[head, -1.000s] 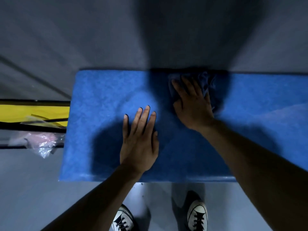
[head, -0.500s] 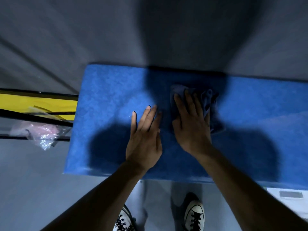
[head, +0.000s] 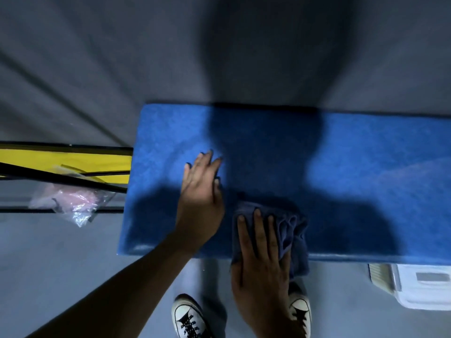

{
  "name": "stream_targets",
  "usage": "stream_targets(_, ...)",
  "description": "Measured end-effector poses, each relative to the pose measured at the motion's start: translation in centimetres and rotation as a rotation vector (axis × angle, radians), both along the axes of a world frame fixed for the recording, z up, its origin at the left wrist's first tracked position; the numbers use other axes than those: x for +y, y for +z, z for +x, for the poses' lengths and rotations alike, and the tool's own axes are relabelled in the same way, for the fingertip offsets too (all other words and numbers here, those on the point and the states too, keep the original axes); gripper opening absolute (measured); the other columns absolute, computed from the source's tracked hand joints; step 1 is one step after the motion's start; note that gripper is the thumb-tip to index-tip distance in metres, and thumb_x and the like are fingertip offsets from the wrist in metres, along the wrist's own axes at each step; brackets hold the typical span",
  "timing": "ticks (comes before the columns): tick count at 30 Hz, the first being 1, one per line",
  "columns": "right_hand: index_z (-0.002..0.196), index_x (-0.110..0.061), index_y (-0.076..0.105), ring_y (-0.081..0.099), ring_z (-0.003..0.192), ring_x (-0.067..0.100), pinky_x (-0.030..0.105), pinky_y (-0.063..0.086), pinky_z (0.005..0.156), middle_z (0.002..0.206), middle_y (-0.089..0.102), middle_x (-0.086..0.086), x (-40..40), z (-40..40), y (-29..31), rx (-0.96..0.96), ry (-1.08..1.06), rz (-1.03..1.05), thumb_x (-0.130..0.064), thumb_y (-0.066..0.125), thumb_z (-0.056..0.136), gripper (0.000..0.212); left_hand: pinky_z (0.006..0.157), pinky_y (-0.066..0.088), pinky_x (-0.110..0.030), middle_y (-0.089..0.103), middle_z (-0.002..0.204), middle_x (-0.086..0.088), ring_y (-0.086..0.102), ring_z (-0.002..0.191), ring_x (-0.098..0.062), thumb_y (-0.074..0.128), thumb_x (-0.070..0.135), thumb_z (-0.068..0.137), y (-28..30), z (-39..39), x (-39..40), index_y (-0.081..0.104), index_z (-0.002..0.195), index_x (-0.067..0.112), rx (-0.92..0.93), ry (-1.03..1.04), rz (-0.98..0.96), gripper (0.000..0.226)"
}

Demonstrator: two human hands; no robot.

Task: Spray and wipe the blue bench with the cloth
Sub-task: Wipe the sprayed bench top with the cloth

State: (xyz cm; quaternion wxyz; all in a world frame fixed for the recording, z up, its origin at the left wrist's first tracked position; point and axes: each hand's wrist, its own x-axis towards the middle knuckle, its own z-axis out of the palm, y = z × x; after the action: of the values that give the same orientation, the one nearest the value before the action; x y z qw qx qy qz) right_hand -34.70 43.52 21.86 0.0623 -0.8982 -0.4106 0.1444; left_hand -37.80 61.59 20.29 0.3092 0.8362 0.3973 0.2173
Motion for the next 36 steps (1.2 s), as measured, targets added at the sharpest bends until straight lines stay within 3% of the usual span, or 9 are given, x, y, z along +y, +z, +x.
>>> stream_targets(3, 0.157, -0.031, 0.035, 0.021, 0.156, 0.027, 0.066, 0.032, 0.113, 0.169, 0.021, -0.001, 0.6, -0.6, -0.3, -0.014, 0.016, 0.014, -0.035, 0.049, 0.083, 0.076, 0.125, 0.018, -0.056, 0.043, 0.16, -0.013, 0.036, 0.151, -0.029, 0.044, 0.019, 0.097, 0.2, -3.1, 2.7, 0.055, 0.143, 0.011, 0.221, 0.054, 0.143, 0.048)
stream_targets(7, 0.156, -0.03, 0.037, 0.02, 0.156, 0.027, 0.066, 0.029, 0.115, 0.169, 0.023, -0.001, 1.2, 0.3, -0.7, -0.04, 0.057, 0.043, -0.034, 0.047, 0.085, 0.072, 0.127, 0.013, -0.056, 0.032, 0.166, -0.01, 0.025, 0.156, -0.026, 0.035, 0.027, 0.1, -0.7, -4.1, 2.9, 0.045, 0.151, 0.014, 0.413, -0.008, 0.236, 0.053)
stream_targets(20, 0.159, -0.038, 0.016, 0.001, 0.158, 0.021, 0.063, 0.014, 0.122, 0.171, 0.007, -0.004, 15.8, 11.6, -0.4, 0.029, 0.177, 0.011, -0.039, 0.026, 0.088, 0.072, 0.126, 0.012, -0.06, 0.026, 0.168, -0.008, 0.02, 0.158, -0.024, 0.033, 0.023, 0.098, -1.2, -4.4, 2.9, 0.04, 0.155, 0.013, 0.389, -0.027, 0.238, 0.058)
stream_targets(24, 0.159, -0.043, 0.013, -0.002, 0.157, 0.018, 0.061, 0.006, 0.124, 0.171, 0.004, -0.008, 19.8, 15.1, 0.2, 0.092, 0.163, 0.003, -0.036, 0.038, 0.097, 0.067, 0.126, 0.011, -0.059, 0.024, 0.169, -0.008, 0.017, 0.158, -0.024, 0.031, 0.024, 0.099, -1.3, -4.5, 2.8, 0.039, 0.155, 0.013, 0.394, -0.035, 0.23, 0.058)
stream_targets(31, 0.158, -0.046, 0.012, 0.004, 0.156, 0.024, 0.074, -0.002, 0.117, 0.17, 0.007, -0.008, 20.5, 16.0, 0.0, 0.003, 0.235, -0.038, -0.039, 0.036, 0.097, 0.067, 0.126, 0.01, -0.059, 0.024, 0.169, -0.009, 0.017, 0.158, -0.025, 0.032, 0.022, 0.099, -1.4, -4.4, 2.6, 0.04, 0.154, 0.013, 0.363, -0.036, 0.225, 0.056)
stream_targets(36, 0.159, -0.04, 0.017, 0.006, 0.157, 0.026, 0.071, 0.008, 0.119, 0.17, 0.011, -0.003, 18.6, 13.9, -0.2, -0.012, 0.197, 0.005, -0.039, 0.036, 0.094, 0.068, 0.128, 0.008, -0.055, 0.027, 0.168, -0.008, 0.02, 0.158, -0.025, 0.037, 0.018, 0.099, -0.9, -4.3, 2.7, 0.043, 0.152, 0.014, 0.351, -0.014, 0.202, 0.054)
